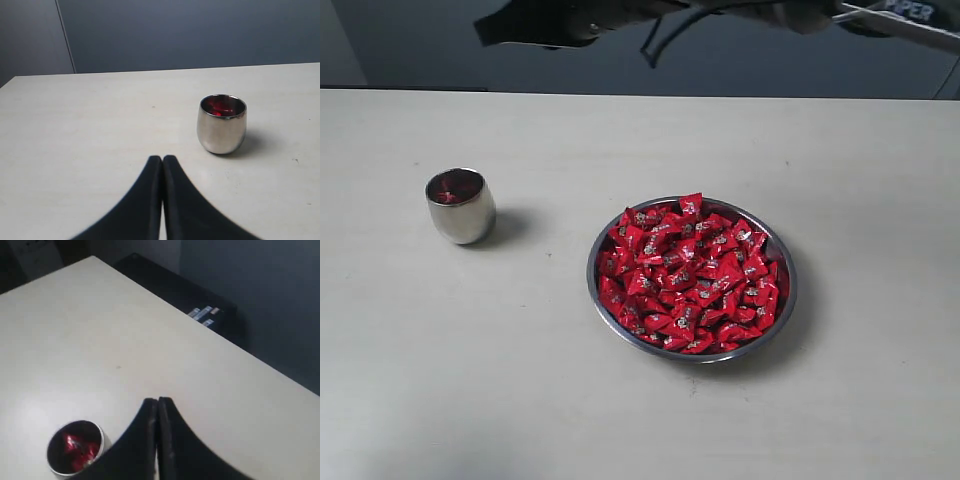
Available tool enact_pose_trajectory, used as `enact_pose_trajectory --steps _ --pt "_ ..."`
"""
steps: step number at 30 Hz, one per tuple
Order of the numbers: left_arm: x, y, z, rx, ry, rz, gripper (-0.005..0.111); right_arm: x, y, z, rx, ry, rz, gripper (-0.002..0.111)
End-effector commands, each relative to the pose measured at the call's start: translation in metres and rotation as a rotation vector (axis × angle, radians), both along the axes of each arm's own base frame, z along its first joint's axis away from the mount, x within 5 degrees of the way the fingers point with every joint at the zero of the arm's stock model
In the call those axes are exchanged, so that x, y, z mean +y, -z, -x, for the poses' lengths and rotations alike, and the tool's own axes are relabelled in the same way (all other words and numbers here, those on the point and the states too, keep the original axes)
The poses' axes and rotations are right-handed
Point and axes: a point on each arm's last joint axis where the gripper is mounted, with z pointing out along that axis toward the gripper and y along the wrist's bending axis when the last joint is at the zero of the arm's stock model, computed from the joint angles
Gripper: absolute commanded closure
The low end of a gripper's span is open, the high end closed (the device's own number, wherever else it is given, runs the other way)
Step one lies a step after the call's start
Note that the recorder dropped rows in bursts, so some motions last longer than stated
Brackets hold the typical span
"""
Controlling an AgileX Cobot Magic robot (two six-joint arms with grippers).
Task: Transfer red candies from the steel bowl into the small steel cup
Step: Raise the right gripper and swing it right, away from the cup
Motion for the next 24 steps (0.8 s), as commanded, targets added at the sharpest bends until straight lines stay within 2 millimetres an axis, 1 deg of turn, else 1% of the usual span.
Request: enact_pose_trajectory --steps 1,8,10,16,17,20,24 --pt "0.0 0.001 0.0 -0.001 -0.001 0.003 0.106 -0.04 -0.014 0.006 -0.056 0.095 -0.024 0.109" --pt "0.0 0.001 0.0 -0.001 -0.001 0.003 0.106 -0.109 -0.033 0.032 -0.142 0.198 -0.018 0.109" --pt "0.0 0.001 0.0 -0.001 -0.001 0.003 0.106 -0.129 -0.032 0.043 -0.184 0.223 0.0 0.109" --pt "0.0 0.001 0.0 -0.001 -0.001 0.003 0.106 -0.176 -0.015 0.075 -0.211 0.313 -0.002 0.109" --pt "0.0 0.001 0.0 -0.001 -0.001 0.003 0.106 -0.183 -0.014 0.08 -0.208 0.327 -0.004 0.109" --pt "0.0 0.001 0.0 -0.001 -0.001 0.003 0.106 -0.205 -0.001 0.092 -0.183 0.367 0.02 0.109" --pt "0.0 0.001 0.0 -0.001 -0.001 0.003 0.106 -0.234 0.011 0.11 -0.212 0.442 0.019 0.109"
